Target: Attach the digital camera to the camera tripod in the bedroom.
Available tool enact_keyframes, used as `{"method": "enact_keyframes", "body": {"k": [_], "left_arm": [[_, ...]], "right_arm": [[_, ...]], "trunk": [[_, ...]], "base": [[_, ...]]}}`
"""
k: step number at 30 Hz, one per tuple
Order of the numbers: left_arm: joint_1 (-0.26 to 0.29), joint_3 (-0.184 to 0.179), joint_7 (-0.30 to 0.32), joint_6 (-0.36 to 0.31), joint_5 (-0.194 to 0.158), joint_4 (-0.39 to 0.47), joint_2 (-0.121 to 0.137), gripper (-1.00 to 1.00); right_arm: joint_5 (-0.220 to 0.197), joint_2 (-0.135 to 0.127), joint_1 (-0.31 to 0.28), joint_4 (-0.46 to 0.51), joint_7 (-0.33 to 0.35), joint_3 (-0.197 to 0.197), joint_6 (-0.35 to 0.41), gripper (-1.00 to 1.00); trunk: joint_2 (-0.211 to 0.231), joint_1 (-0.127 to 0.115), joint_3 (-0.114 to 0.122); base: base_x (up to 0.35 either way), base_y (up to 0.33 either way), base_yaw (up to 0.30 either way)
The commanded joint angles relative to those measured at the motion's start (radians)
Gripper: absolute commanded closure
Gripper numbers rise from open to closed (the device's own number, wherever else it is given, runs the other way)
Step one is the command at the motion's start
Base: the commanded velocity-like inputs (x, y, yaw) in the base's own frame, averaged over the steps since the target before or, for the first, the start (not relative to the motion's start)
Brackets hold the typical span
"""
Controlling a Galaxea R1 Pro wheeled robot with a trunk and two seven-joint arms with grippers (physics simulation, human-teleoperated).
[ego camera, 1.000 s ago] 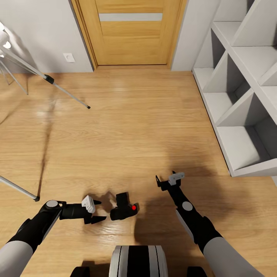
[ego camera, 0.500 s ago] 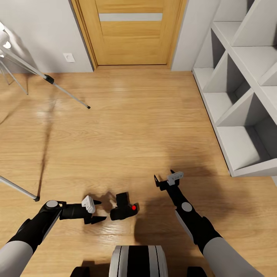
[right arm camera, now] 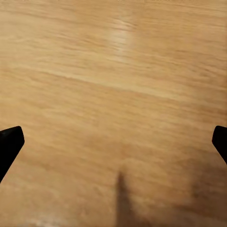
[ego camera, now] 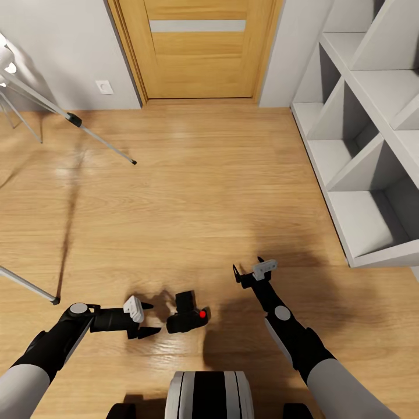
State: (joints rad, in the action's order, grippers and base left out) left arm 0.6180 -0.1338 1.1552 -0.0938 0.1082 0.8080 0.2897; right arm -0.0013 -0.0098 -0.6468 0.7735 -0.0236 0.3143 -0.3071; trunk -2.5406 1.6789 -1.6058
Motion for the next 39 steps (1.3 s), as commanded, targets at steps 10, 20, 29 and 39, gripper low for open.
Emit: {"method": "enact_keyframes", "body": {"k": [10, 20, 29, 39], "left_arm": [[0.000, -0.001, 0.003, -0.010, 0.001, 0.003, 0.000, -1.00], [0.000, -0.001, 0.003, -0.010, 0.001, 0.003, 0.000, -1.00], [0.000, -0.001, 0.003, -0.009, 0.001, 0.003, 0.001, -1.00], [0.000, -0.001, 0.003, -0.009, 0.001, 0.004, 0.001, -1.00]], "right_arm": [[0.000, -0.001, -0.001, 0.000, 0.027, 0.003, -0.003, -1.00], [0.000, 0.000, -0.001, 0.000, 0.052, 0.003, -0.003, -1.00], [0.000, -0.001, -0.001, 0.000, 0.053, 0.003, -0.003, -1.00], [0.000, -0.001, -0.001, 0.000, 0.053, 0.003, -0.003, -1.00]], "trunk": [[0.000, 0.000, -0.001], [0.000, 0.000, -0.001], [0.000, 0.000, -0.001], [0.000, 0.000, -0.001]], "base": [[0.000, 0.000, 0.000], [0.000, 0.000, 0.000], [0.000, 0.000, 0.000], [0.000, 0.000, 0.000]]}}
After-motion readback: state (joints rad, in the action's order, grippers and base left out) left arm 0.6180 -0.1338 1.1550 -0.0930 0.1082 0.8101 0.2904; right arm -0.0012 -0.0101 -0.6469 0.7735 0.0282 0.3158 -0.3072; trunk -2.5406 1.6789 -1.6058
